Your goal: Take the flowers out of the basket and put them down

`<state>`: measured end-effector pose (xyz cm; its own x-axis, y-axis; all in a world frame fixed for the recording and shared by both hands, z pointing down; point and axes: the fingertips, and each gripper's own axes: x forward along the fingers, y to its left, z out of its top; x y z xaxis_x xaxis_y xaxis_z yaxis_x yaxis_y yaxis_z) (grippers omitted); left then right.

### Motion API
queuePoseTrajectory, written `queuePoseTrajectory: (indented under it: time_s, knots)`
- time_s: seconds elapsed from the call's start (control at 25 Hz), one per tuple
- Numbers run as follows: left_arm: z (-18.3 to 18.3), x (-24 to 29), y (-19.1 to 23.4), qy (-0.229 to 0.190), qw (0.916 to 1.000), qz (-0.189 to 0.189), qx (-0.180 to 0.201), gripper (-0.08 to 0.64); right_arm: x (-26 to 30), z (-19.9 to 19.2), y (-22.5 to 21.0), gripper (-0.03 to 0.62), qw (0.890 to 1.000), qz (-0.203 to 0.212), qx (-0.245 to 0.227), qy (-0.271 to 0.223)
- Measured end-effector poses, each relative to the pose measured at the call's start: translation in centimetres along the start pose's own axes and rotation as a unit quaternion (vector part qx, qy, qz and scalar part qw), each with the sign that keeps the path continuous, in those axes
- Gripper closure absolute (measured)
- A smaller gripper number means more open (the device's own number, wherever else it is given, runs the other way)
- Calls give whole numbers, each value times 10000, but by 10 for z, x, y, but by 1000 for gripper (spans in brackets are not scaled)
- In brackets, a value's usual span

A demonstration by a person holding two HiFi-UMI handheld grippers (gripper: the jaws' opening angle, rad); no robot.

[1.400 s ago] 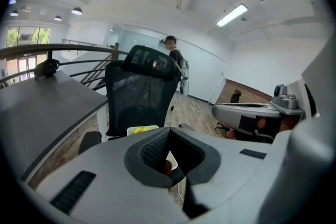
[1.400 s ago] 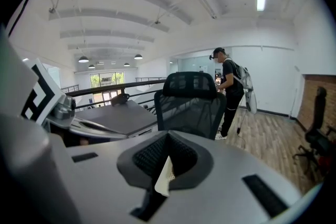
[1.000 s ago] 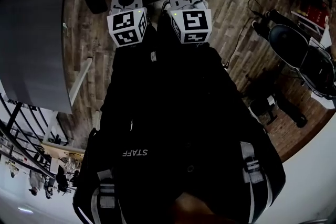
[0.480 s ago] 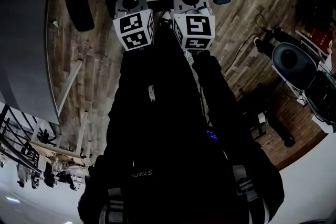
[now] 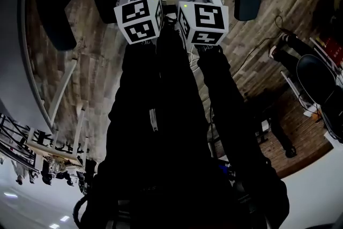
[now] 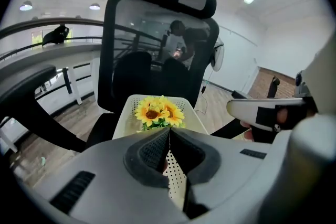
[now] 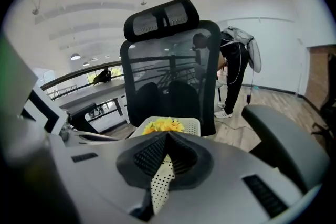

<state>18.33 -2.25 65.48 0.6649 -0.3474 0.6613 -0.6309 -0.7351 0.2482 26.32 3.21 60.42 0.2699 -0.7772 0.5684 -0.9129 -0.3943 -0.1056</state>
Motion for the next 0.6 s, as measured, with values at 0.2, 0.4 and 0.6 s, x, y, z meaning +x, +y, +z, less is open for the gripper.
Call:
queuePoseTrajectory:
  time_s: [0.2,0.4,0.6]
  knots:
    - [-8,32,-2,90,10000,-13,-15,560,22,-11,-13,578,10000,68,0,24]
    - [-20,57,11,215,9997,119,-40,560,35,-18,-20,578,9999,106,-11,79]
    - [-40,76,13,576,9982,129,-72,499,39,-21,-32,578,9999,89,40,108]
